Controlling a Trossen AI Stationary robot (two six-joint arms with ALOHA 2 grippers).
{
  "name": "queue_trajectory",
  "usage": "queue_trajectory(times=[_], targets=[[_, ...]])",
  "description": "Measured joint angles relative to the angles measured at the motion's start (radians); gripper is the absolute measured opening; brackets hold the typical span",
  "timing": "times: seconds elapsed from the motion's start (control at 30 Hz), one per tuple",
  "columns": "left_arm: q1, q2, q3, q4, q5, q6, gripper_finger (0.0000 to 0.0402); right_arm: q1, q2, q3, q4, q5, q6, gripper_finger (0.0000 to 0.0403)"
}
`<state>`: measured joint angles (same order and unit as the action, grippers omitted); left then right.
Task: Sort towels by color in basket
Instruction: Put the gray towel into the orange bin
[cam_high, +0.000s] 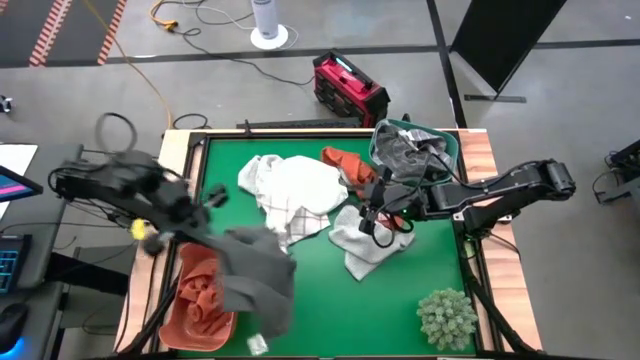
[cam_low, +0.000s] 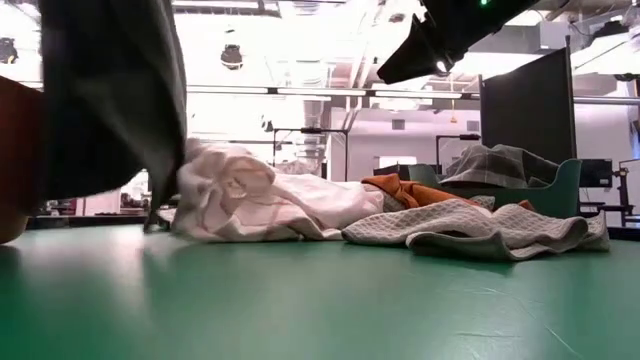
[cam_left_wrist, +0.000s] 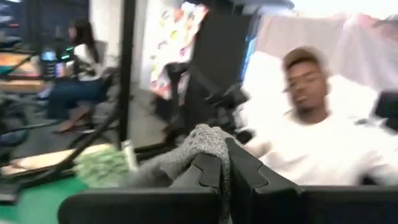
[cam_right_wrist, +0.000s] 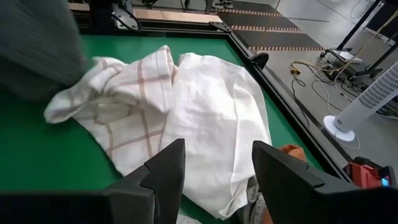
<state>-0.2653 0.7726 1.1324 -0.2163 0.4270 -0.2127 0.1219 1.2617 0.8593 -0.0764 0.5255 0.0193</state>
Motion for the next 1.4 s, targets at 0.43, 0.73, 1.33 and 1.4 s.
queue_trajectory(times=[0.43,0.73,1.33,1.4], targets=[[-0.002,-0.249,-0.01,-0.643,-0.193,-0.434,0.0,0.0,0.003,0.0,-0.017,0.0,0.033,0.0217],[-0.069,-0.084,-0.285,-0.779,0.006,-0.733,0.0,-0.005,0.003,0.0,-0.068,0.0,0.08,0.0217],[-0.562,0.508,-0.226,-0.588,-0.146,-0.756,0.0,-0.034,0.003,0.0,-0.085,0.0,0.089,0.0217],[-0.596,0.574,-0.235,-0.585,-0.148,-0.766,0.0,-0.036,0.003,0.0,-0.077,0.0,0.086,0.0217]])
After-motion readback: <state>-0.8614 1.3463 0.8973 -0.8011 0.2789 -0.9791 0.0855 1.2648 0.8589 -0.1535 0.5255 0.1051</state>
